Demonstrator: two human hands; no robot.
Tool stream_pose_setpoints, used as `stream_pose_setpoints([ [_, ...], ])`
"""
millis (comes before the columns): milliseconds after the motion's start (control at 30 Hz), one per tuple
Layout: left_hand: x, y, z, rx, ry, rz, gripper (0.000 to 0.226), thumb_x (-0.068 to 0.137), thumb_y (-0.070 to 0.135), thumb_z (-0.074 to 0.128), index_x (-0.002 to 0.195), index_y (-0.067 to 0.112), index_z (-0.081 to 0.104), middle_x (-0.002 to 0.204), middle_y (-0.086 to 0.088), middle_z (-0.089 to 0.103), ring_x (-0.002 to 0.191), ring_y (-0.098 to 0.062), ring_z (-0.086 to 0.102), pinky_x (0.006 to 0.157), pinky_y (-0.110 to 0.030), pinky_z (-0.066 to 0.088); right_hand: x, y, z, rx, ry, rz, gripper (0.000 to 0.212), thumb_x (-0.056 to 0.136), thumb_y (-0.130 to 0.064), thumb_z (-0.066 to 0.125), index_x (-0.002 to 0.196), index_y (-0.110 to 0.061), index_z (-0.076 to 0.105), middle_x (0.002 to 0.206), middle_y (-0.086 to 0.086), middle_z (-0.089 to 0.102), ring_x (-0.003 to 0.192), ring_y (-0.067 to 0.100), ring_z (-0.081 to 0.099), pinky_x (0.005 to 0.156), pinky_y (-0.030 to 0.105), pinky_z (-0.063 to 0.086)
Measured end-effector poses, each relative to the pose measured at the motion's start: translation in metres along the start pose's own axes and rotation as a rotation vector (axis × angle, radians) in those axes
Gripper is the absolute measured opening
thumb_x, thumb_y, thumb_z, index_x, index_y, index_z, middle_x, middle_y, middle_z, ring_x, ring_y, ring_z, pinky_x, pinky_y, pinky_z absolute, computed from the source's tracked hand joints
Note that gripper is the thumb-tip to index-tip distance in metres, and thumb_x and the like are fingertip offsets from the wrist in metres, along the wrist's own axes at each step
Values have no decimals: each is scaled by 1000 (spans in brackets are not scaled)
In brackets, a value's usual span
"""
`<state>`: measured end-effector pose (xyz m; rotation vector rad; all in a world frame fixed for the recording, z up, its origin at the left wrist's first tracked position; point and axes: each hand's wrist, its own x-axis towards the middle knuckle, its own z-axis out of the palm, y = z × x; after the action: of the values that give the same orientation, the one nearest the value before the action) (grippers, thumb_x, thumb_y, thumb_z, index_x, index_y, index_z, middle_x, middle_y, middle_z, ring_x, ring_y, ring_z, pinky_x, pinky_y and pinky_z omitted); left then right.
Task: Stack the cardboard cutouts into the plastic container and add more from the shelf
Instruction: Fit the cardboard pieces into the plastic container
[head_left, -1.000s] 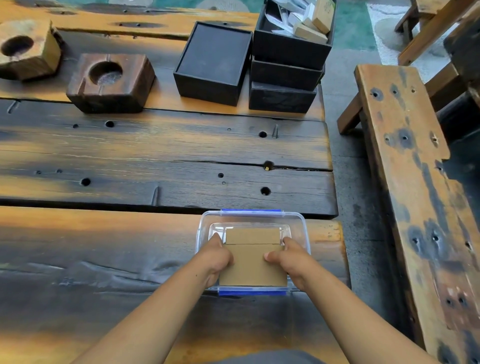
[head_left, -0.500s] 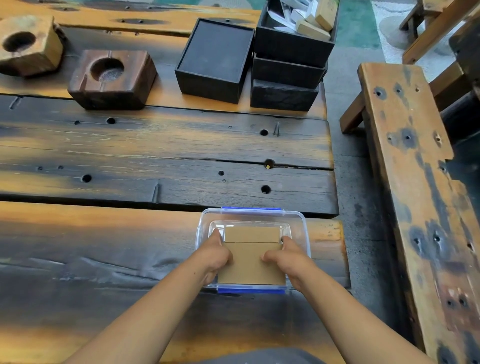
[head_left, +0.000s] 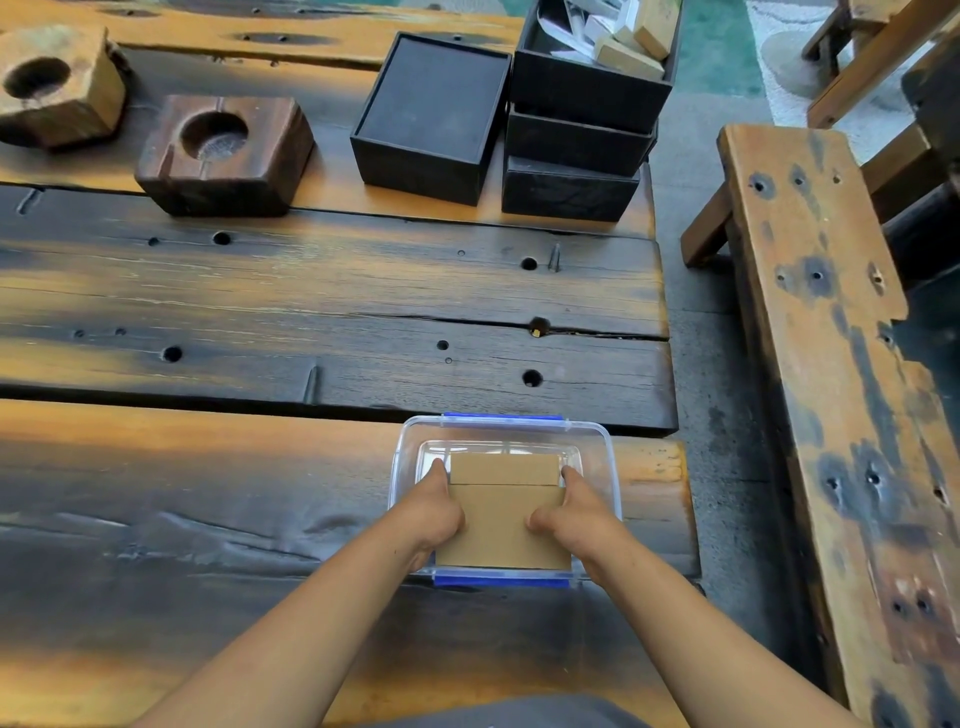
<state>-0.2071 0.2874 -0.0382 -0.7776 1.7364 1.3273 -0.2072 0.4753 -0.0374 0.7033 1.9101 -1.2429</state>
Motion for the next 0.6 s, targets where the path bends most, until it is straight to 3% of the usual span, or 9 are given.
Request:
stream_pose_setpoints([
  [100, -1, 1, 0, 59, 16, 6, 75, 86, -7, 49, 150, 22, 22, 91, 9, 52, 88, -15, 56, 58, -23, 47, 2, 1, 1, -30, 9, -1, 45, 75, -6, 67, 113, -23, 50, 105, 7, 67, 94, 25, 66, 83, 39, 59],
  [400, -6, 6, -2, 241, 72, 22, 66, 84, 0, 62, 141, 10, 31, 121, -13, 59, 109, -30, 59, 94, -41, 53, 2, -2, 1, -178, 37, -5, 50, 78, -11, 67, 119, -22, 41, 105, 4, 63, 94, 23, 64, 86, 40, 57],
  [600, -14, 13, -5, 333, 89, 23, 68, 83, 3, 64, 142, 9, 31, 122, -15, 56, 110, -31, 57, 98, -44, 51, -9, -4, 3, -192, 56, 19, 73, 79, -16, 66, 142, -14, 29, 114, 8, 62, 100, 26, 63, 85, 37, 56],
])
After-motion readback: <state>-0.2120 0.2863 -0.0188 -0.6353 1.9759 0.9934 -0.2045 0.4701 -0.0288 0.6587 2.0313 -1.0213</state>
